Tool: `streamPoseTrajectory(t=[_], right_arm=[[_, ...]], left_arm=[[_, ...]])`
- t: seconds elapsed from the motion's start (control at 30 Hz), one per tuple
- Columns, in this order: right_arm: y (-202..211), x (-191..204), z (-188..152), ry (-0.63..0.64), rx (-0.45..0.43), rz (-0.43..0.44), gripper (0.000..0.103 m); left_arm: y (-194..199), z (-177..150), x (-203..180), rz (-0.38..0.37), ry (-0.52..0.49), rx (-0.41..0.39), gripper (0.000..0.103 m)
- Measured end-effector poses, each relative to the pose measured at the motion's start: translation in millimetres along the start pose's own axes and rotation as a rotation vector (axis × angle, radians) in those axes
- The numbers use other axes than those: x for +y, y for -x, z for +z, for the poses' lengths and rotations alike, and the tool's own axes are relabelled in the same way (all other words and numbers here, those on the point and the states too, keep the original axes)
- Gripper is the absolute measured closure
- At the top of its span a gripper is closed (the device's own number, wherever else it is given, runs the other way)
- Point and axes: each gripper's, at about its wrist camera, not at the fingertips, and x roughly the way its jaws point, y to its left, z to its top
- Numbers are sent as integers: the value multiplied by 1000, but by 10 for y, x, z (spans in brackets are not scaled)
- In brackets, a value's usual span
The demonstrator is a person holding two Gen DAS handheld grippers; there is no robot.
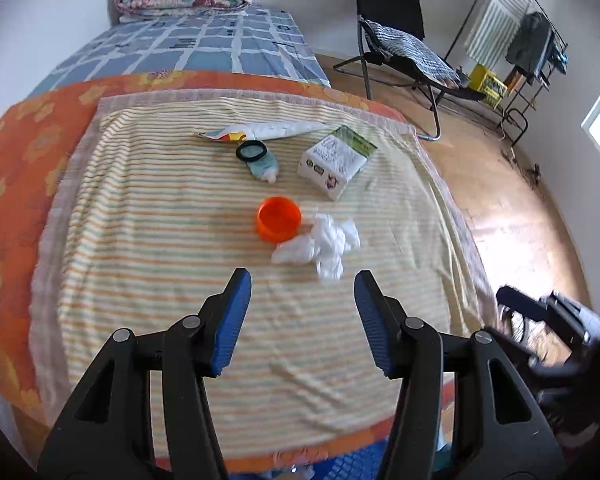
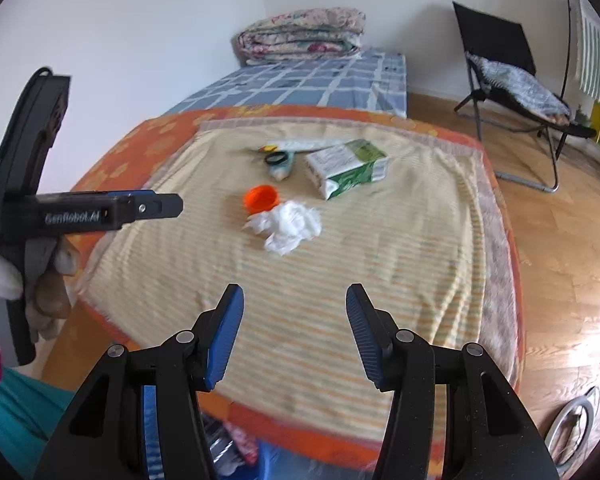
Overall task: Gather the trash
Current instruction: 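Grasp the orange cap with the left gripper while the right gripper closes on the crumpled tissue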
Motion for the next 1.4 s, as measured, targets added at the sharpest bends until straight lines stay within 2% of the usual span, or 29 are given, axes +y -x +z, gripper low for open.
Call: streamPoseTrajectory(t=[0.2, 0.33, 0.43, 0.63, 1.0, 1.1, 1.17, 1.23, 1.4], right_arm=[[-138, -13, 125, -8, -37, 17, 51], [-300, 12, 179, 12, -22, 26, 51], [-442, 2, 212, -15, 8, 55, 51], [-750, -61, 304, -72, 47, 76, 51], [-1232, -208, 370, -204, 131, 153, 51], [-1303, -169, 398, -188, 134, 147, 51], [-1356, -130, 406, -175, 139, 144, 51], [-1439, -91, 407, -163, 154, 136, 51], [-1577, -49, 419, -141, 167, 110, 51]], left_arm=[[-325, 222, 103, 11, 41, 10, 48], [-548, 297, 275, -3, 113, 36, 48], [-696, 327, 377, -3, 148, 55, 56], [-952, 367, 478, -43, 217, 86, 62], [-1298, 360, 551, -33, 254, 123, 75], [-1369, 351, 550, -35, 248, 131, 80], [-1398, 353, 562, -27, 244, 131, 90], [-1408, 359, 599, -24, 250, 126, 94], [-1387, 391, 680, -8, 257, 102, 95]])
